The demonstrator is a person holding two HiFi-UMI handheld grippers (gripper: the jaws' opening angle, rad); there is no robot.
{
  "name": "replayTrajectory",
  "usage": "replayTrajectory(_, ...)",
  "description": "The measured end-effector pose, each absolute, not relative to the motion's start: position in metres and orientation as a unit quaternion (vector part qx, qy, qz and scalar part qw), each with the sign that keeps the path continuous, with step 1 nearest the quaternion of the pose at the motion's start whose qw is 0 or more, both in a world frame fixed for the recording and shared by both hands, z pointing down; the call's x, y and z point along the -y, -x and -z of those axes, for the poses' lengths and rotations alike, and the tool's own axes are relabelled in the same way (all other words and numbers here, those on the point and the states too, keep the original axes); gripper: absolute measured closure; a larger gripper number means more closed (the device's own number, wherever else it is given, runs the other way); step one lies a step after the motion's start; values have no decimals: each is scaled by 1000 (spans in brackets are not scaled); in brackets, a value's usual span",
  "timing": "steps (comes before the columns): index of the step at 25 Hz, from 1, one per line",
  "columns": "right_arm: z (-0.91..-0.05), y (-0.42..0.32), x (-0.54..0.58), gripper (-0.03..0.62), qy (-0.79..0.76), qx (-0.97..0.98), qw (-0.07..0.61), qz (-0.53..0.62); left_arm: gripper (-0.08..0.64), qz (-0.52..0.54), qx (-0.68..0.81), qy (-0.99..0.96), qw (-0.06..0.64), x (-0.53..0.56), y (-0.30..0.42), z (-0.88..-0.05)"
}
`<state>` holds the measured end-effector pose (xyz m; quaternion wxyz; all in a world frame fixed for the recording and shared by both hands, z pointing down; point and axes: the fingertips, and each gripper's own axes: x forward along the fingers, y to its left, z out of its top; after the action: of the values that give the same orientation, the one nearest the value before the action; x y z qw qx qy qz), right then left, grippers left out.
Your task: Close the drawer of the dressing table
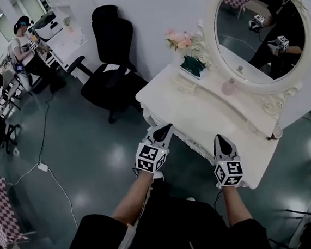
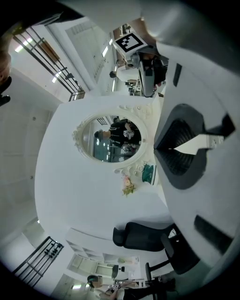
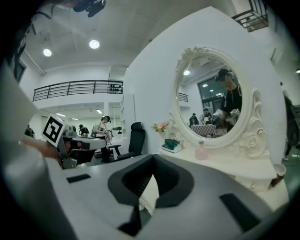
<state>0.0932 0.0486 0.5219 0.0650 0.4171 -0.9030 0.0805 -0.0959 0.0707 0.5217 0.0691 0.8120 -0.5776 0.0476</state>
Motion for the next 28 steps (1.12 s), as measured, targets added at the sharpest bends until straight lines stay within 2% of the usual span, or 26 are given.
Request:
replayTrajectory(12,-506,-48,3,592,-536,838,40,-93,554,-65,460,-883,58,20,138,-513)
replayTrajectory(28,-524,-118,55,592,-626,771,38,-112,554,-55,362,-929,60,126,64,-525)
